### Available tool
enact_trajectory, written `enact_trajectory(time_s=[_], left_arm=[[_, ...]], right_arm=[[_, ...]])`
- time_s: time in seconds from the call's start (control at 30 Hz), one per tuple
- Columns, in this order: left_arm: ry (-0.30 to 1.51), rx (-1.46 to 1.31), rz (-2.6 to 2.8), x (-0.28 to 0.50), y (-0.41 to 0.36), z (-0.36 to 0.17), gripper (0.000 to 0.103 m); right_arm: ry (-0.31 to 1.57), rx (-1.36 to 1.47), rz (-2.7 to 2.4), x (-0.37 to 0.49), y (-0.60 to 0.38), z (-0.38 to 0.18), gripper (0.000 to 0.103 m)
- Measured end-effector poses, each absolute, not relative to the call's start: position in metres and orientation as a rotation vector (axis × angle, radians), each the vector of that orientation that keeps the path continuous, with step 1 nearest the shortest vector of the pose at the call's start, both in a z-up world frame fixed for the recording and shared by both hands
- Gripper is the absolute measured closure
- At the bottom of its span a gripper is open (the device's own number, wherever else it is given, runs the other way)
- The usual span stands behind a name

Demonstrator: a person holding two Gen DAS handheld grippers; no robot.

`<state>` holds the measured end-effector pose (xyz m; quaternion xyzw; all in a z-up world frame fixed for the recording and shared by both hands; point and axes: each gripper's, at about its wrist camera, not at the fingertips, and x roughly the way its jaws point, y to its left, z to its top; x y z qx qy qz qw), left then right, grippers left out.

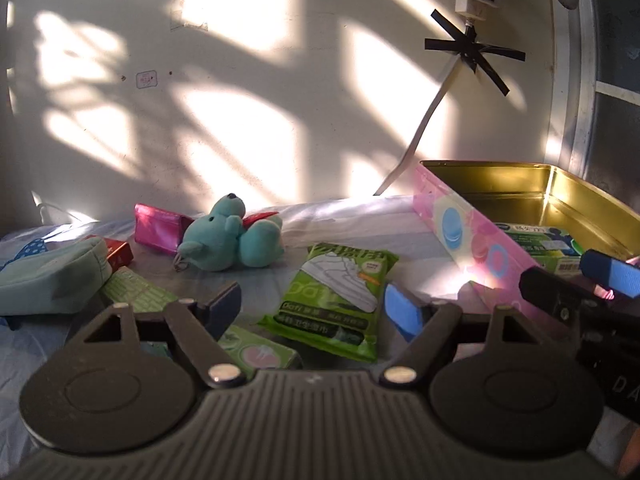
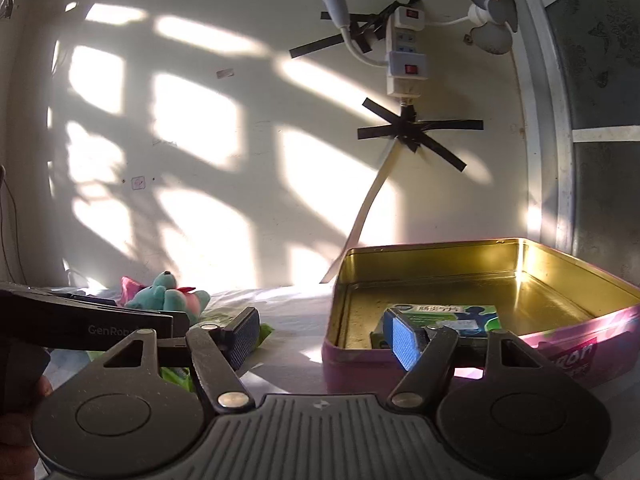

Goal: Organize objects

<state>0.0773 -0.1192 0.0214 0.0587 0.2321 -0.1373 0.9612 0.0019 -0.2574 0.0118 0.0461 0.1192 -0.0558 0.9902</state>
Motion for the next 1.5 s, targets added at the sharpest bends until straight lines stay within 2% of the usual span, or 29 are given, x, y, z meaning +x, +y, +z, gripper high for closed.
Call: enact_trajectory(time_s=[0.3, 0.6, 1.23, 1.3, 1.33, 1.4, 1.5], left_arm=[[0.54, 0.064, -0.144, 0.073, -0.045, -0.002, 0.021], [0.62, -0.056, -0.082, 0.085, 0.007, -0.02, 0.021], [0.611, -0.068, -0.093, 0.09, 0.027, -0.02, 0.021], [0.594, -0.136, -0.113, 0.089, 0.037, -0.02, 0.022], [0.588, -0.164, -0.121, 0.088, 0.041, -0.02, 0.022], [0.583, -0.19, -0.131, 0.087, 0.044, -0.02, 0.022], [0.583, -0.188, -0.131, 0.087, 0.044, -0.02, 0.022]], right_arm=[[0.398, 0.016, 0.067, 0.027, -0.189, -0.005, 0.035], [0.467, -0.056, 0.124, 0.041, -0.154, -0.014, 0.035], [0.546, -0.107, 0.176, 0.093, -0.129, -0.018, 0.035], [0.573, -0.126, 0.192, 0.106, -0.124, -0.021, 0.04], [0.587, -0.126, 0.207, 0.111, -0.123, -0.022, 0.05], [0.589, -0.102, 0.232, 0.114, -0.125, -0.022, 0.051], [0.587, -0.104, 0.261, 0.101, -0.128, -0.022, 0.058]])
